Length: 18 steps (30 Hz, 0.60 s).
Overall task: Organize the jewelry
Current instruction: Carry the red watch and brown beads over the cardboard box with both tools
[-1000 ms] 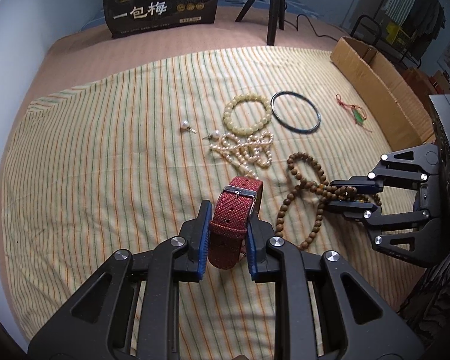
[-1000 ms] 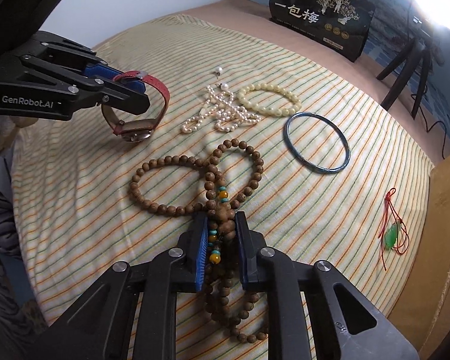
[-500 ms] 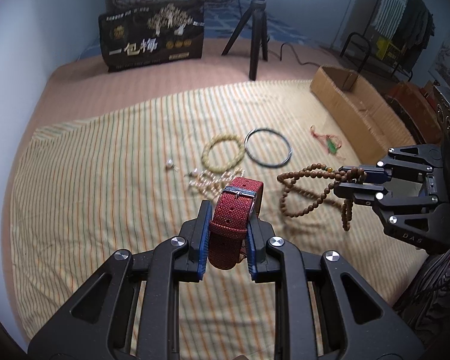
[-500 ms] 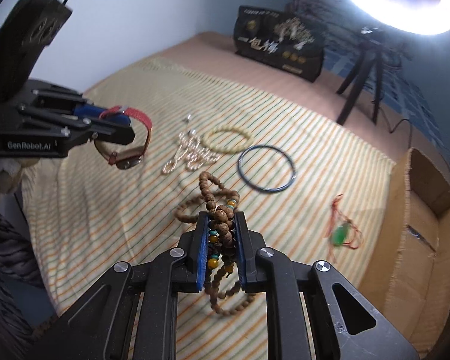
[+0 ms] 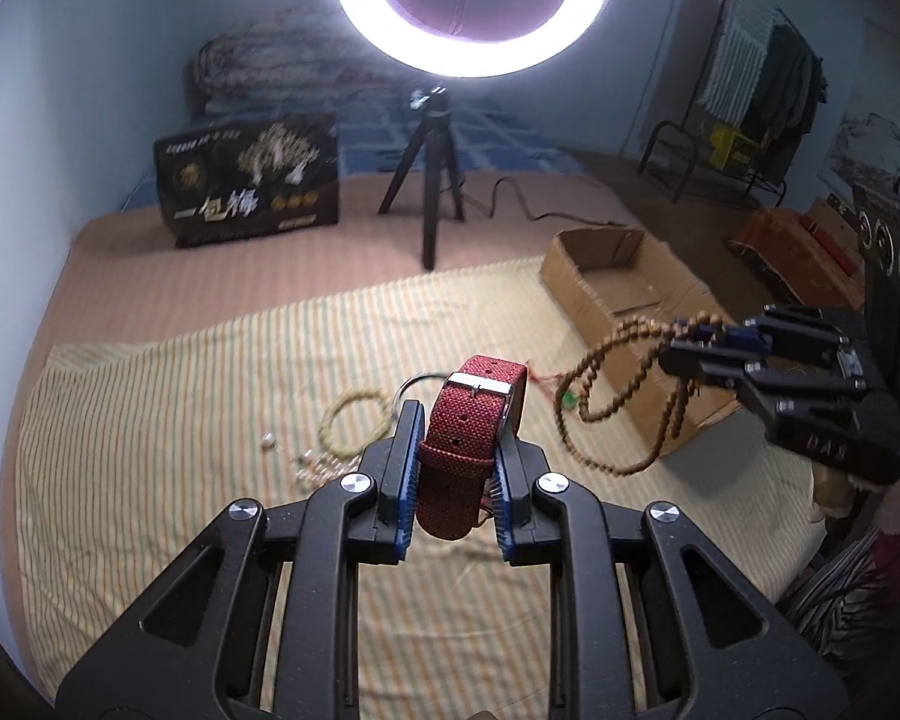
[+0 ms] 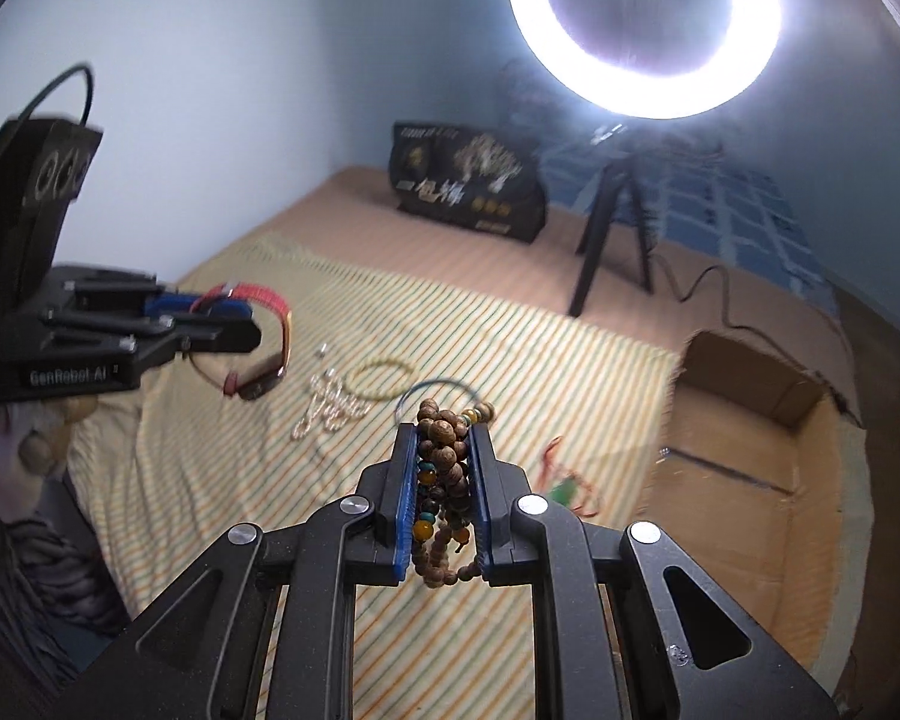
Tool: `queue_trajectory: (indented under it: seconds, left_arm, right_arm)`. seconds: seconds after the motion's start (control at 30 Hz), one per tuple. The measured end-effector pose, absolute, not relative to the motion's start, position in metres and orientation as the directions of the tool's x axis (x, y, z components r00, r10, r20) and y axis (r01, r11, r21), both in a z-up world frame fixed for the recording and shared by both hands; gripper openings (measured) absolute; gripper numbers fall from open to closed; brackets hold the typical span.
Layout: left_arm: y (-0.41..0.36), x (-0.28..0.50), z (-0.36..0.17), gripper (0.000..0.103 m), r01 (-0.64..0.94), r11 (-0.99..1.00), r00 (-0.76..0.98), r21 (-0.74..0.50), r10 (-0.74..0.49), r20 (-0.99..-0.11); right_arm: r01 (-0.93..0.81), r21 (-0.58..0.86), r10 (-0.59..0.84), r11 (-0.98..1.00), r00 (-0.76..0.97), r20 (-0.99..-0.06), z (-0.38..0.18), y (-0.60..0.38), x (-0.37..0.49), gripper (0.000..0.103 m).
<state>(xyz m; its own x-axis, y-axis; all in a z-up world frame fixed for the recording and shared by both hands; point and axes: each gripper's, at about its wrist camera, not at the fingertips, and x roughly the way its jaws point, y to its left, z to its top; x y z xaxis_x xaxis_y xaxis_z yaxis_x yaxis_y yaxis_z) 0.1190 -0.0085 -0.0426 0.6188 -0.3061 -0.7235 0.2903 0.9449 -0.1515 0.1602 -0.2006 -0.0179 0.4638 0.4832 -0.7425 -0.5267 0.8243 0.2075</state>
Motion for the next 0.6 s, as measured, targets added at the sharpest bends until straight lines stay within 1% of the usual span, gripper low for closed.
queue_trajectory:
  seconds: [0.2,0.37,0.6]
  left_arm:
    - [-0.032,0.12,-0.029,0.019,0.321,0.933,0.629,-0.165,-0.34,-0.699]
    - [-0.054,0.123,-0.024,0.019,0.347,0.924,0.633,-0.162,-0.358,-0.686]
    - [-0.094,0.131,-0.019,0.019,0.391,0.907,0.628,-0.16,-0.389,-0.674]
  right_arm:
    - [-0.464,0.226,0.474,0.857,0.535,-0.7,0.004,-0.233,0.172,0.014]
    - [-0.405,0.216,0.436,0.888,0.595,-0.675,0.017,-0.261,0.179,0.014]
    - [-0.322,0.21,0.376,0.923,0.639,-0.672,0.02,-0.295,0.195,0.014]
